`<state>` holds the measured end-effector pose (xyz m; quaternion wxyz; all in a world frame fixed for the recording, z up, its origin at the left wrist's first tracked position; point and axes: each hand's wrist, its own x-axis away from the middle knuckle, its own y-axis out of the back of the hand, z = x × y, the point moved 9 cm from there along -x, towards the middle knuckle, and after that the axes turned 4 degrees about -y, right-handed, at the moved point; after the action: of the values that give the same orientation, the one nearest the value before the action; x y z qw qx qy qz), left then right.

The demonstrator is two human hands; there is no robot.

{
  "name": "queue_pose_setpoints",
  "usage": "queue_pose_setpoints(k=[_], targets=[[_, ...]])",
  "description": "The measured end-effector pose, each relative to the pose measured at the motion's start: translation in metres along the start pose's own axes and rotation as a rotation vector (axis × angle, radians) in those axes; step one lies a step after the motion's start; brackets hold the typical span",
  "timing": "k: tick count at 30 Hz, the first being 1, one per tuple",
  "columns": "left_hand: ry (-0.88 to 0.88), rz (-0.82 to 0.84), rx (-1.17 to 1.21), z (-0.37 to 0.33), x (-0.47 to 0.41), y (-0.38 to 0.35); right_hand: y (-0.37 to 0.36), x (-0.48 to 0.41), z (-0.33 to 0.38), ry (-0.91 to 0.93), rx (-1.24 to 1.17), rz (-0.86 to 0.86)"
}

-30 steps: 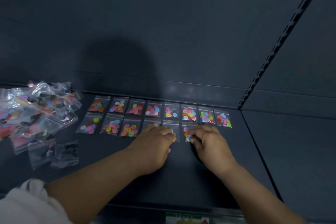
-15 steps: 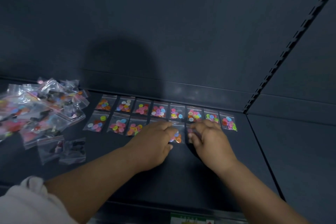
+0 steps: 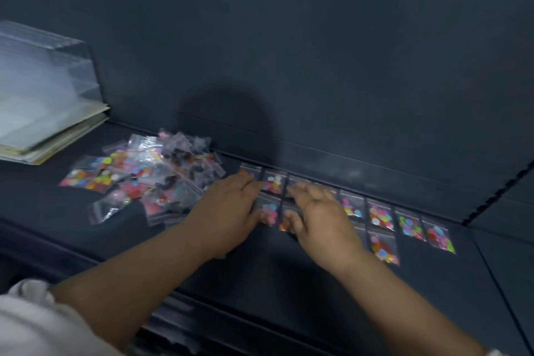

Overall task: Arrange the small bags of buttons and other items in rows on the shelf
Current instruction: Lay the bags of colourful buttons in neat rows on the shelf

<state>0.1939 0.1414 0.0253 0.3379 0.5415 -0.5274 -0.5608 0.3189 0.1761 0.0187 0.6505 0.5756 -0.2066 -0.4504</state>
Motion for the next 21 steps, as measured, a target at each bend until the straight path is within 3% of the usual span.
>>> queue_pose_setpoints(k=[11,21], targets=[[0.224,0.045,0.003,0.154,0.069,0.034,-0.049,-0.061,0.157,0.197,-0.054,0.036],[0.455,0.028,0.062,0.288,0.125,0.039,-0.112,-0.093,0.250,0.153,-0.199,0.239]])
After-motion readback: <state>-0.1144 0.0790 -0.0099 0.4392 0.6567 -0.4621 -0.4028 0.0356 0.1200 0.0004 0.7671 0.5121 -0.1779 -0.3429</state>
